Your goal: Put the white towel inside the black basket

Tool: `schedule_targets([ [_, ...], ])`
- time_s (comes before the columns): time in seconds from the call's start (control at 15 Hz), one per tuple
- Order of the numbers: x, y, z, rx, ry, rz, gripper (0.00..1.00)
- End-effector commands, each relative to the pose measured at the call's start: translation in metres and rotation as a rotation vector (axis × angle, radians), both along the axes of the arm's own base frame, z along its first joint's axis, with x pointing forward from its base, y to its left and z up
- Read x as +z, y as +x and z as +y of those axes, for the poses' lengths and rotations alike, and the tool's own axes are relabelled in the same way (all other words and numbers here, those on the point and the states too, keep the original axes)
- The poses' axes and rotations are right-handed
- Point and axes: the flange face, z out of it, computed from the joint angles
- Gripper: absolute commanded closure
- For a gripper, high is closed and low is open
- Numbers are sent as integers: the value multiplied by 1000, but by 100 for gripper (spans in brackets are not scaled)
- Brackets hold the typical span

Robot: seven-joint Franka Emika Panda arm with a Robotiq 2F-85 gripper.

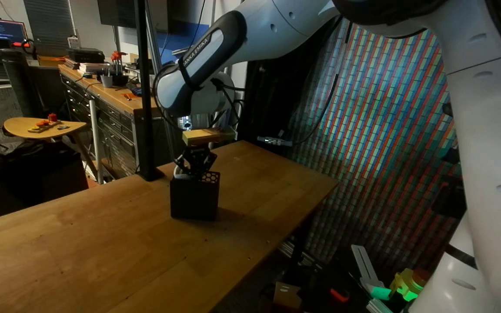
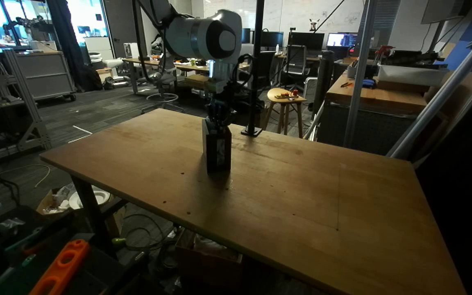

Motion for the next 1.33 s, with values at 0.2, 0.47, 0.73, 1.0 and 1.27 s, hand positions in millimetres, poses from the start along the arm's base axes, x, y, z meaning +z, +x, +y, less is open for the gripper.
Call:
schedule_targets([
  [0.2,-17,10,9,-30,-3,72,98],
  [0.47,-30,8,7,-43,-6,117,98],
  [0.73,-30,10,5,-67,-22,130,98],
  [1.0,-36,10,4,-76,-2,135,98],
  [1.27,-31,10,2,-83,2,121,98],
])
